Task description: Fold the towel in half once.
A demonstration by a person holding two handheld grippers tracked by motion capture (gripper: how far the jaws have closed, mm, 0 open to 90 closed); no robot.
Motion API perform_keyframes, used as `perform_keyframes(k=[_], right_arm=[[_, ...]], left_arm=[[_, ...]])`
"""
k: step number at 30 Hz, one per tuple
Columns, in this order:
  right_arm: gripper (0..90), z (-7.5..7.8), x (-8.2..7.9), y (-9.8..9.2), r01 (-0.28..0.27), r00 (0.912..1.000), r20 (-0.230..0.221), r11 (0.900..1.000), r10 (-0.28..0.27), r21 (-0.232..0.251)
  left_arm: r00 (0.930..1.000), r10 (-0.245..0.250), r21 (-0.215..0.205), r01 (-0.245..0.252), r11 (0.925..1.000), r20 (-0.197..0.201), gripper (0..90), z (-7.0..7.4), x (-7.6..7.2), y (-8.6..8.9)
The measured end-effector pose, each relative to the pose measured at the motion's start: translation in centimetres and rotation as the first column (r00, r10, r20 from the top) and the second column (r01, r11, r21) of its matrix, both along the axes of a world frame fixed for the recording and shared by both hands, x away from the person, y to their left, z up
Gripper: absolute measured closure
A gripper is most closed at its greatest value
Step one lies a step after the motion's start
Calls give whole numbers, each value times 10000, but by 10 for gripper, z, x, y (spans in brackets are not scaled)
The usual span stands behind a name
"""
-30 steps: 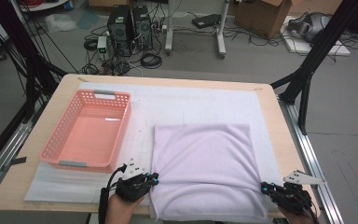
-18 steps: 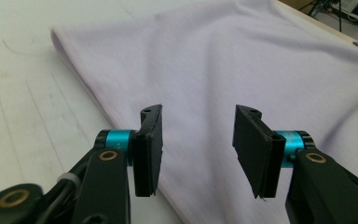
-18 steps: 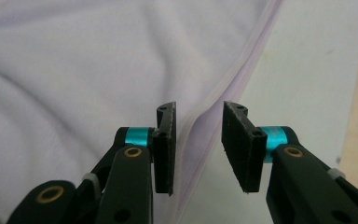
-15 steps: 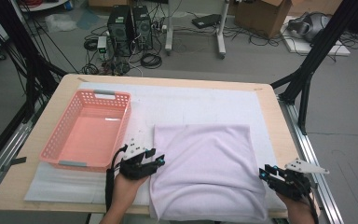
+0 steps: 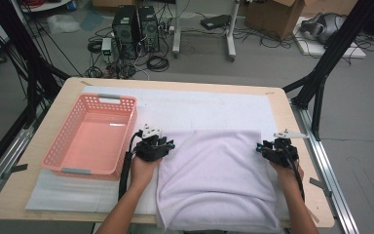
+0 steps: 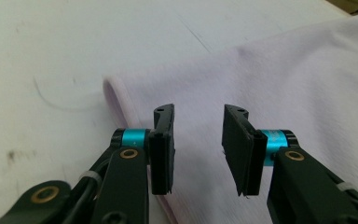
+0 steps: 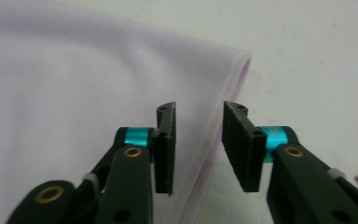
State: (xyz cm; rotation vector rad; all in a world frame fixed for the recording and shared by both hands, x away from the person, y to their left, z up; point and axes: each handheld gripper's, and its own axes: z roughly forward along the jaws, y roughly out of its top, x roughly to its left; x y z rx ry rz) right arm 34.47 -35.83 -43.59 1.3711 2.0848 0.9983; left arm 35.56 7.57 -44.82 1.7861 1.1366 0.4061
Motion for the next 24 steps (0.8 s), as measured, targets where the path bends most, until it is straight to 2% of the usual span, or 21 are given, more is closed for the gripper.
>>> perform_keyframes(k=[3,4,5,7,8,10,12,14,15,16,17,18,19,21,22,23,24], right_arm=[[533,-2,17,-4,208,9995,-242,9996,-204,171],[484,-2,22,-5,168,9994,-292,9996,-162,213],[448,-3,25,-7,89,9998,-191,9996,-83,285],[405,-6,31,-9,-35,9998,-194,9995,42,314],[393,-8,34,-10,-29,9995,-312,9992,41,387],[392,-11,40,-9,-126,9988,-464,9995,140,306],[393,-13,44,-6,-46,9986,-523,9997,59,257],[433,-12,46,-3,97,9985,-543,9998,-87,174],[485,-12,47,-2,67,9985,-540,9999,-60,112],[567,-12,47,-1,-41,9987,-515,9999,49,160],[707,-11,46,0,-202,9983,-540,9995,216,263],[815,-11,45,2,-349,9973,-634,9985,376,420],[842,-11,44,5,-432,9968,-658,9982,458,418],[856,-8,42,6,-495,9963,-697,9987,502,124],[858,-6,41,4,-433,9967,-686,9991,433,19],[859,-4,39,0,-256,9981,-568,9997,254,-16],[860,-1,38,-5,-86,9990,-426,9998,93,163]], left_arm=[[9992,394,484,-393,9981,-20,577,-2,14,-2],[9976,670,540,-659,9964,-175,546,-2,17,-2],[9969,699,525,-680,9963,-363,528,-3,22,-2],[9962,853,729,-839,9938,-157,503,-2,29,-3],[9954,946,839,-929,9921,-159,494,-2,33,-4],[9893,1357,884,-1306,9875,-544,495,-4,39,-3],[9882,1344,761,-1288,9887,-735,512,-4,41,-1],[9883,1397,1022,-1330,9858,-612,536,-4,41,-3],[9869,1507,1159,-1433,9829,-576,573,-4,40,-5],[9851,1625,1205,-1549,9806,-559,618,-4,40,-5],[9855,1584,1069,-1514,9827,-607,701,-4,40,-4],[9855,1584,1069,-1514,9827,-607,824,-4,40,-4],[9857,1483,775,-1421,9868,-803,827,-4,40,-2],[9842,1565,602,-1518,9866,-832,834,-2,40,-1],[9840,1659,434,-1633,9856,-650,835,1,39,0],[9839,1742,73,-1740,9847,-398,836,5,38,1],[9828,1842,-328,-1845,9823,-124,837,9,37,2]])
